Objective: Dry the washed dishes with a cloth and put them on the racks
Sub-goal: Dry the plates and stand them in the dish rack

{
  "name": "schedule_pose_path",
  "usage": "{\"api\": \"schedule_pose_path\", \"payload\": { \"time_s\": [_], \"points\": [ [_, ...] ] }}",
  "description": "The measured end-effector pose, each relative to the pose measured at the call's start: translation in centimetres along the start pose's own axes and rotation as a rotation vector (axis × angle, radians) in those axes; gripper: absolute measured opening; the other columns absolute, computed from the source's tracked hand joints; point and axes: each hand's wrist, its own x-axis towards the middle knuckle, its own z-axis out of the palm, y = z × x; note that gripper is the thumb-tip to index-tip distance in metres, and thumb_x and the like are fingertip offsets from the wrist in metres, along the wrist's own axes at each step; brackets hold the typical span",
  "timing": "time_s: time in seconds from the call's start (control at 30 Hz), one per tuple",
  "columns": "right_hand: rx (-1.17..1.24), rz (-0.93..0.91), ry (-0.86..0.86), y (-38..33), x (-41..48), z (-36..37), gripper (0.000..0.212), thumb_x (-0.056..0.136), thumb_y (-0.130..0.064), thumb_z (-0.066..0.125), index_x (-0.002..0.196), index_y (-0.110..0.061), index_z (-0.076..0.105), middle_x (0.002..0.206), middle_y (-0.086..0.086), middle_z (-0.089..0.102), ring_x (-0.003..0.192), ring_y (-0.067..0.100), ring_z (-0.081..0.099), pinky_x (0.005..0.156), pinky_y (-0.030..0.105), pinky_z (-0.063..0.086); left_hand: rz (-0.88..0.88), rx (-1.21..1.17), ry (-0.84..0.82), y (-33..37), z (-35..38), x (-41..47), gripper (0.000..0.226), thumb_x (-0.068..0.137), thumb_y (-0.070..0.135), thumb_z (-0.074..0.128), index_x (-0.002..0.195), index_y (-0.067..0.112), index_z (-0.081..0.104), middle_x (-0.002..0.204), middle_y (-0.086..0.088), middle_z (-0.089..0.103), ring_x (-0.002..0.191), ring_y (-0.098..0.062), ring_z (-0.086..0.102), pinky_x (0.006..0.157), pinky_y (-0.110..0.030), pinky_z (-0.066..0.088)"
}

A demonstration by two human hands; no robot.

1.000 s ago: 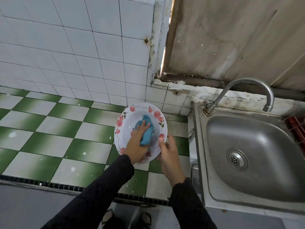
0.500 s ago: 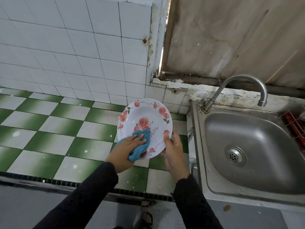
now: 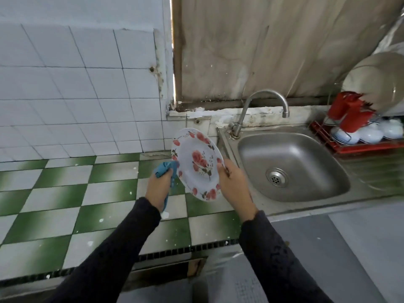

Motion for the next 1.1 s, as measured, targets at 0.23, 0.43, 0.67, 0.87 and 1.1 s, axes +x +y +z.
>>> {"api": "schedule_pose_path", "payload": {
  "time_s": [0.23,0.43,0.67,0.87,1.1],
  "points": [
    [-0.188,-0.153,0.288,-0.3,-4.1,-7.4,0.028,0.104,-0.012,0.052,0.128,-0.008,0.066,0.106,0.000,0.074,0.087,-0.002,0.069,0.077,0.024,0.059,0.053,-0.067,-0.182,1.4,8.2,-2.7,0.016,0.103,0.011,0.046,0.102,0.012,0.062,0.076,-0.006,0.053,0.067,-0.017,0.047,0.067,-0.025,0.046],
    [-0.252,-0.202,0.467,0.2,-6.5,-15.8,0.030,0.103,-0.008,0.053,0.130,-0.008,0.067,0.095,-0.011,0.065,0.077,-0.022,0.057,0.067,-0.001,0.039,0.070,-0.041,-0.351,2.4,16.9,-5.7,0.032,0.089,0.038,0.061,0.113,0.017,0.066,0.106,-0.009,0.068,0.099,-0.027,0.064,0.091,-0.040,0.053],
    [-0.234,-0.247,0.641,1.9,-7.8,-28.3,0.036,0.103,-0.009,0.054,0.135,-0.025,0.061,0.094,-0.023,0.067,0.078,-0.012,0.061,0.067,0.005,0.041,0.233,-0.015,-0.491,3.8,30.4,-9.2,0.025,0.094,0.037,0.055,0.114,0.027,0.067,0.112,-0.006,0.070,0.107,-0.029,0.064,0.096,-0.049,0.051],
    [-0.203,-0.289,0.726,4.4,-8.2,-39.6,0.039,0.103,-0.008,0.054,0.131,-0.035,0.057,0.106,-0.025,0.067,0.093,-0.013,0.064,0.077,0.006,0.047,0.232,-0.084,-0.491,3.9,43.0,-13.7,0.033,0.097,0.033,0.053,0.129,0.025,0.060,0.122,-0.001,0.066,0.111,-0.019,0.062,0.103,-0.047,0.048],
    [-0.205,-0.332,0.779,6.2,-6.7,-50.2,0.042,0.102,-0.005,0.053,0.133,-0.034,0.056,0.096,-0.022,0.067,0.081,-0.011,0.061,0.073,0.011,0.051,0.258,-0.221,-0.505,5.0,55.3,-18.1,0.021,0.100,0.021,0.053,0.119,0.025,0.063,0.118,0.001,0.068,0.111,-0.017,0.063,0.101,-0.040,0.049]
  ]
}}
